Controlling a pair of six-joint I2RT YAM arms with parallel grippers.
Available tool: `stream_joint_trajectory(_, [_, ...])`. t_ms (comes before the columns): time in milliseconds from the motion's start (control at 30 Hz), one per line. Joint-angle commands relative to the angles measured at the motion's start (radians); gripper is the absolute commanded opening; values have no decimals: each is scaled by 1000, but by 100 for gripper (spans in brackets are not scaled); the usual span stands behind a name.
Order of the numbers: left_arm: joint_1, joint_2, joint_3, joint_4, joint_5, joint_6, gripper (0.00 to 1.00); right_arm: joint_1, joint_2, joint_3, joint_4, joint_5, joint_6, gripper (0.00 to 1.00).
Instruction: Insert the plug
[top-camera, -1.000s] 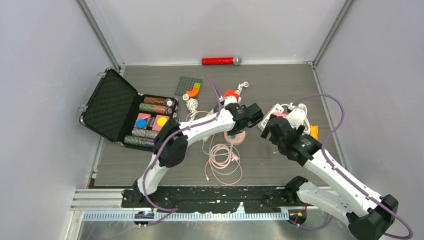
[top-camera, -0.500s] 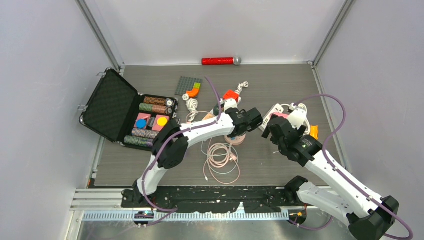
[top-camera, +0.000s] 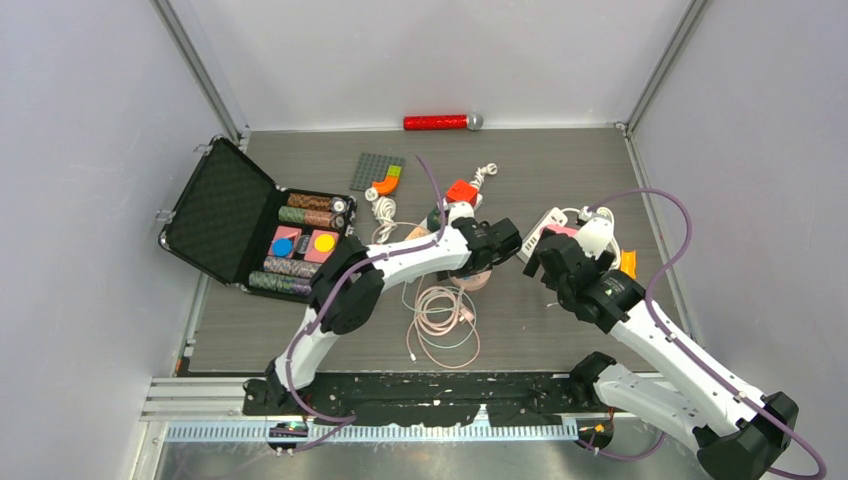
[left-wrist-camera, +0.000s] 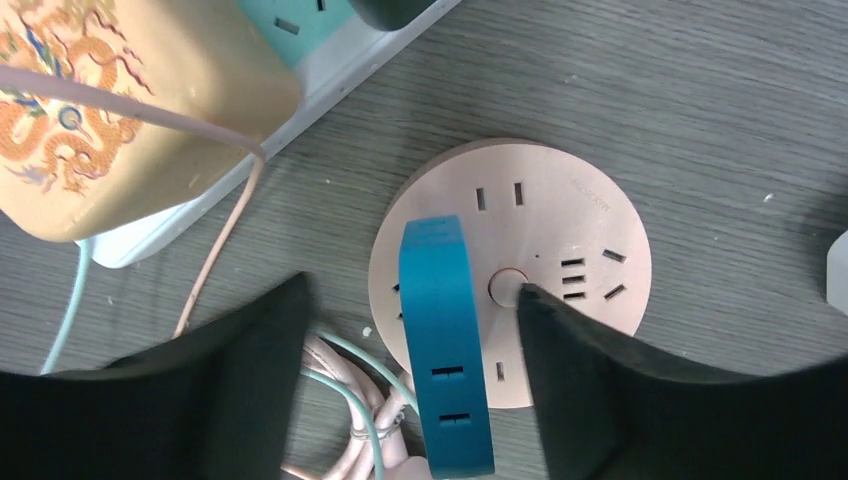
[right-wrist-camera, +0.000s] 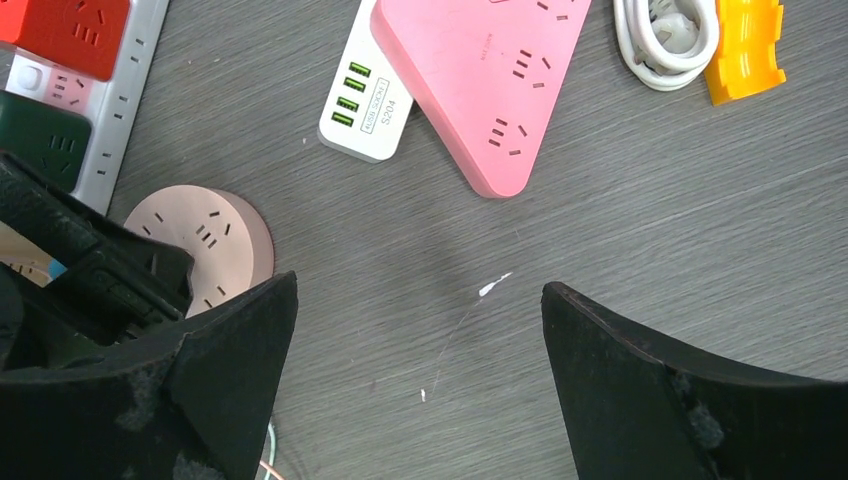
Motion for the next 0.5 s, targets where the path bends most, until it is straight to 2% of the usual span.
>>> stream_joint_trajectory(0, [9,-71,42,-6,-61,57,82,-5,-9,48,-2,25,9,97])
stream_joint_trajectory(67, [8,-117,38,2,-92,76,96,-4,-15,52,-2,23,7,97])
stream_joint_trajectory(100, [8,-144,27,8,-104,83,99,-5,-19,54,-3,22,7,97])
stream_joint_trajectory(300, [8,-313,-97,44,-162,103,100,-7,-33,72,-9,21,-15,97])
stream_joint_trajectory(367, [8,-374,-157,84,-172,159,100,-8,-35,88,-6,6,-54,97])
stream_joint_trajectory(467, [10,-470,-221,136,-175,320,100,-13,-40,125,21,-54,-156,97])
